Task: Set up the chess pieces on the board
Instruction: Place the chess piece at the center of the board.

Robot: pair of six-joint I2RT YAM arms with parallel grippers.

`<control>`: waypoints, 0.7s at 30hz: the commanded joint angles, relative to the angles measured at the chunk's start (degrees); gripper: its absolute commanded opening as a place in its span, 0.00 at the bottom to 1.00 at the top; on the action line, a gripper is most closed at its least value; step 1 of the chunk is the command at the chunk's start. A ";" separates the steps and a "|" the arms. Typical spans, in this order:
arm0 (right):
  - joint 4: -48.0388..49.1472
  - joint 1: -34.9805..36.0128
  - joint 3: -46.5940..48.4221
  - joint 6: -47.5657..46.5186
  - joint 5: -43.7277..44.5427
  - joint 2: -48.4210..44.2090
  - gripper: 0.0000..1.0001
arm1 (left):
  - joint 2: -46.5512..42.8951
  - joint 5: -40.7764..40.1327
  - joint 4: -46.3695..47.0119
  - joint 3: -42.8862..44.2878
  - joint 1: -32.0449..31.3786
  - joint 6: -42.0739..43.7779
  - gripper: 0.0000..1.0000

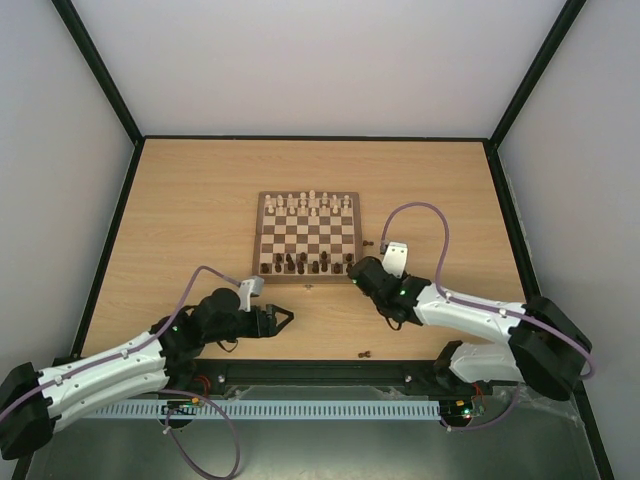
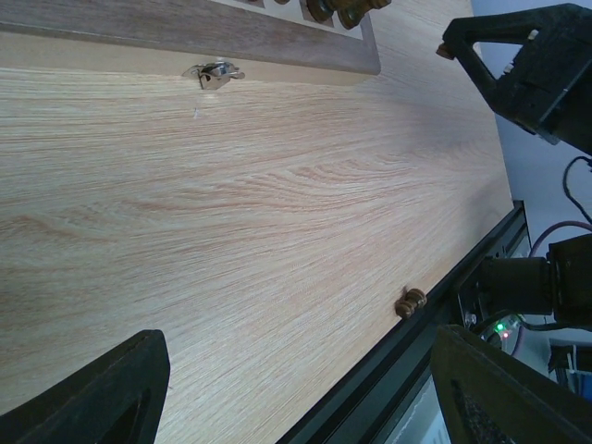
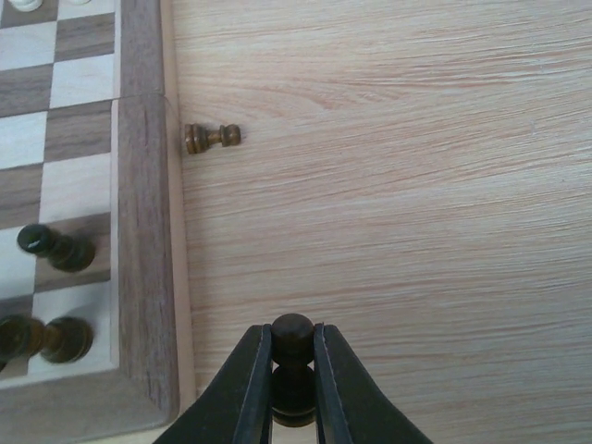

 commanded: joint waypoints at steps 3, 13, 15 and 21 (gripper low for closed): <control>6.42 -0.06 0.02 5.49 10.93 7.42 0.11 | 1.04 -0.07 3.03 1.36 -0.06 1.01 0.80; 1.14 -0.06 5.02 14.47 26.20 22.91 0.13 | 1.72 0.99 4.24 1.71 0.01 1.99 0.80; 2.59 -0.13 4.68 14.38 26.57 24.13 0.13 | 1.91 1.09 4.39 1.87 0.03 2.26 0.80; 9.05 -0.98 3.47 11.67 23.88 26.31 0.14 | 2.57 1.34 4.87 2.00 0.11 2.63 0.80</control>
